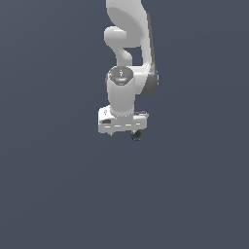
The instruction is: Pick up the object and move it to a goal position.
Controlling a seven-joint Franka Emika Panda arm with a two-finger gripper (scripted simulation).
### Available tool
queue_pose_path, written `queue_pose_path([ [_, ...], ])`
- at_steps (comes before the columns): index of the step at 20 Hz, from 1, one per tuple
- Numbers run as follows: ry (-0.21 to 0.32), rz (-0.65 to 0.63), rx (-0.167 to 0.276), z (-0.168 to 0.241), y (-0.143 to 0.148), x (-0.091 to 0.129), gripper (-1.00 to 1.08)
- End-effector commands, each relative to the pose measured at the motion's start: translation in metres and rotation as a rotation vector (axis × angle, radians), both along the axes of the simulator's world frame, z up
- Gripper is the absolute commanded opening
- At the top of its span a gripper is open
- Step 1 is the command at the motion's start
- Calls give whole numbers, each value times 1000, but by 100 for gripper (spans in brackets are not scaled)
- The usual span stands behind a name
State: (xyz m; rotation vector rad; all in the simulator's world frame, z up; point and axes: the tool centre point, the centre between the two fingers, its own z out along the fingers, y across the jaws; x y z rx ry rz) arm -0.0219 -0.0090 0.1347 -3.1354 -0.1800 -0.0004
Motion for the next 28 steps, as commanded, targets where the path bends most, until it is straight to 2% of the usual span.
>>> queue_pose_path([
  [1,1,80,-3,-14,14,-11,100],
  [7,1,291,-5,-47,48,-42,100],
  [13,0,422,-3,-65,69,-64,100],
  [18,0,465,-1,-71,75,-72,100],
  [28,1,462,-1,-89,75,-72,100],
])
